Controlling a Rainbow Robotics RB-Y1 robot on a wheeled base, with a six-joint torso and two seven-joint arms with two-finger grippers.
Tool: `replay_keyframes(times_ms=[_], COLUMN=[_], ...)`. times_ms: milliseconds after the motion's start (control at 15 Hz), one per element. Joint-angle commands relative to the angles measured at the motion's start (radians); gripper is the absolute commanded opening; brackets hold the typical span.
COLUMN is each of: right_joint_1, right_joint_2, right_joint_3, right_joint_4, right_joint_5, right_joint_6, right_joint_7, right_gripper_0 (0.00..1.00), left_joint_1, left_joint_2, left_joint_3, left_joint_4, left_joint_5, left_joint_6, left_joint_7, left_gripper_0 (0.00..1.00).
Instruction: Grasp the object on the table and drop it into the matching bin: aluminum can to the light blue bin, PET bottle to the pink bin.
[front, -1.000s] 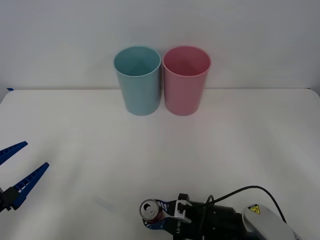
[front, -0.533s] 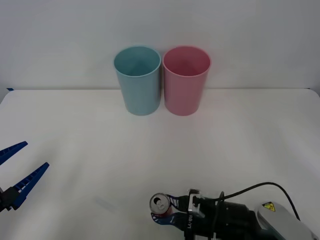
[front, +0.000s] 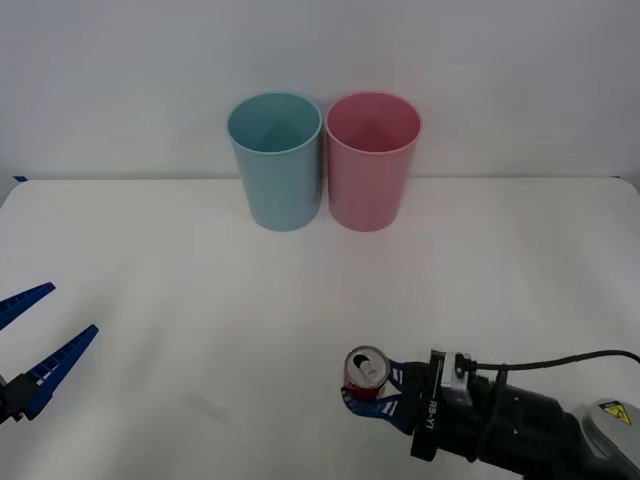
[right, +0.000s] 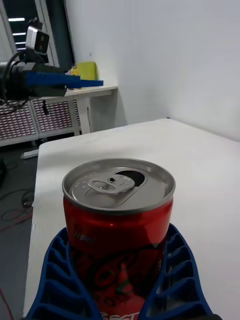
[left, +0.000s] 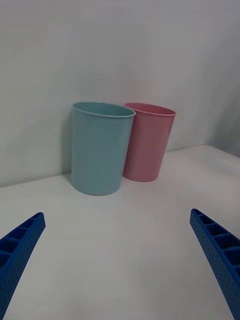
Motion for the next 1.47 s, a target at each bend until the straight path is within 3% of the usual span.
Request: replay_keyframes(times_ms=[67,267,600,1000,1267,1467], right_joint_1=[0.038,0.044,0.032,-0.100,-0.221,-0.318], right_joint_2=[-0.006,-0.007,-0.059,-0.089,-0.110,-0.150], right_joint_3=[-0.067,-0.120,-0.149,-0.162,-0.137,-0.050], right_joint_4=[-0.088,-0.157,-0.304,-0.322,-0.322,-0.322], right_joint_5=[-0.023,-0.050,-0.066,-0.070,-0.001,0.014], right_joint_6=[0.009,0.038,0.219,0.293,0.331,0.468], right_joint_7=[-0.091,-0.183,-0.305,-0.394,-0.513,-0.548], right_gripper_0=[0.00,0.00,0.00,0.00,0.00,0.00], left_joint_1=[0.000,0.000,0.000,0.000,0.000,0.000], left_joint_2=[0.000,0.000,0.000,0.000,0.000,0.000], left_joint_3=[0.000,0.000,0.000,0.000,0.000,0.000], left_joint_4=[0.000,0.000,0.000,0.000,0.000,0.000], left_joint_5=[0.000,0.000,0.000,0.000,0.000,0.000], left_joint_6=[0.000,0.000,0.000,0.000,0.000,0.000], left_joint_7=[0.000,0.000,0.000,0.000,0.000,0.000], left_gripper_0=[1.00,1.00,1.00,1.00,1.00,1.00])
